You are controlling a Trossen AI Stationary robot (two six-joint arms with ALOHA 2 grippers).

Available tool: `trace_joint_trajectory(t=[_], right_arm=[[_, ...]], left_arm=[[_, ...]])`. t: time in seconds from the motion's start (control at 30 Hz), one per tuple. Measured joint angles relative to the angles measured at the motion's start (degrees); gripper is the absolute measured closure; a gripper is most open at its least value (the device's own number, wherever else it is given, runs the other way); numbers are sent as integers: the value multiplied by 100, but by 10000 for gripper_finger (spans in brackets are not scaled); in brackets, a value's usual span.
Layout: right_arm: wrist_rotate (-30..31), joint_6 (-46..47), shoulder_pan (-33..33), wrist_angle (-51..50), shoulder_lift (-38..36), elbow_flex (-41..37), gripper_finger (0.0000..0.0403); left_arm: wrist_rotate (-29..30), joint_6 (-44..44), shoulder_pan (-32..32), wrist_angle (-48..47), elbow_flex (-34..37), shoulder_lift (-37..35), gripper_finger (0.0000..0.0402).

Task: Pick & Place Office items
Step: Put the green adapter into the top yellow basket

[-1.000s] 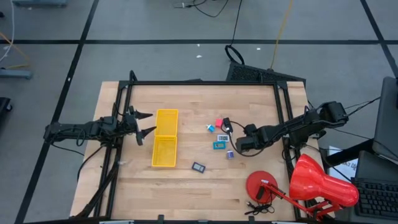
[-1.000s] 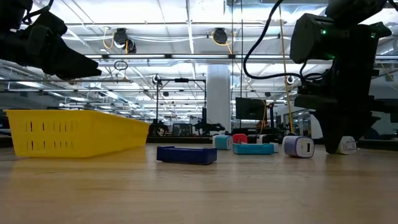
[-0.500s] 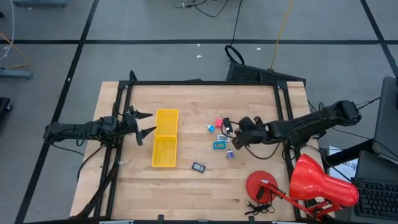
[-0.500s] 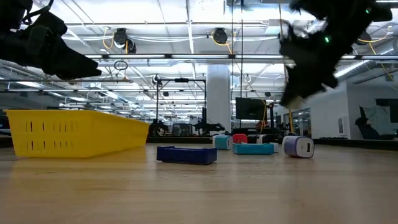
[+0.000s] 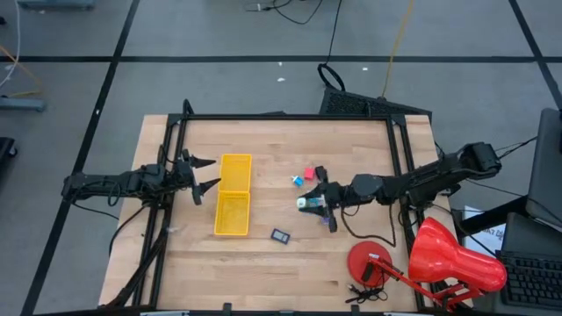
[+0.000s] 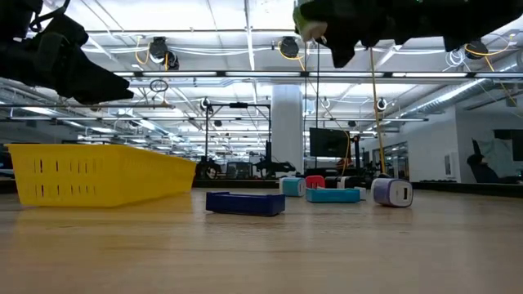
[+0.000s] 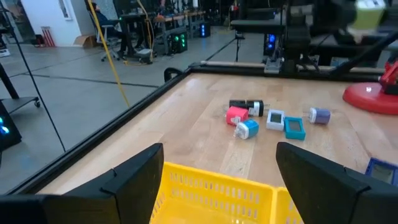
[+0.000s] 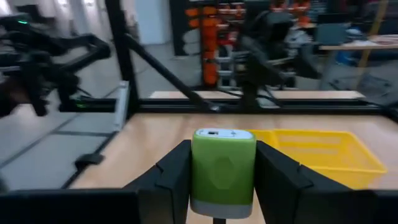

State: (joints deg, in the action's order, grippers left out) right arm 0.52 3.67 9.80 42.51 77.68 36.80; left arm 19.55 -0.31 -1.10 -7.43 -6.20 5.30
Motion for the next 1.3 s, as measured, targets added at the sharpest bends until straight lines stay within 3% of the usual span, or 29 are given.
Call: trace_joint_trajectory(t=[0.23,0.4,0.57,0.73,1.0,1.17,1.3], right_arm=[[-59,0,-4,68,197,0,276],[-53,-131,-6,57,198,0,276],[125,-287,-47,41,198,0,276],[161,-571,-127,39,198,0,276],[1274,-1573,-122,-464,195,0,276],[1815,-2054,-120,-595,251,1,276],[2254,-2700,-81,-628,577,6,276]], left_arm=[[-200,-1361,-3,1019,0,-2,94],[220,-1875,4,1710,0,81,85],[-373,-3010,-28,1647,0,548,92],[-603,-3873,-239,2483,0,1930,102],[-604,-4424,-392,5202,-134,4801,95],[-637,-4627,-381,5206,-1034,6313,94],[-663,-4295,-336,5189,-2053,7338,94]])
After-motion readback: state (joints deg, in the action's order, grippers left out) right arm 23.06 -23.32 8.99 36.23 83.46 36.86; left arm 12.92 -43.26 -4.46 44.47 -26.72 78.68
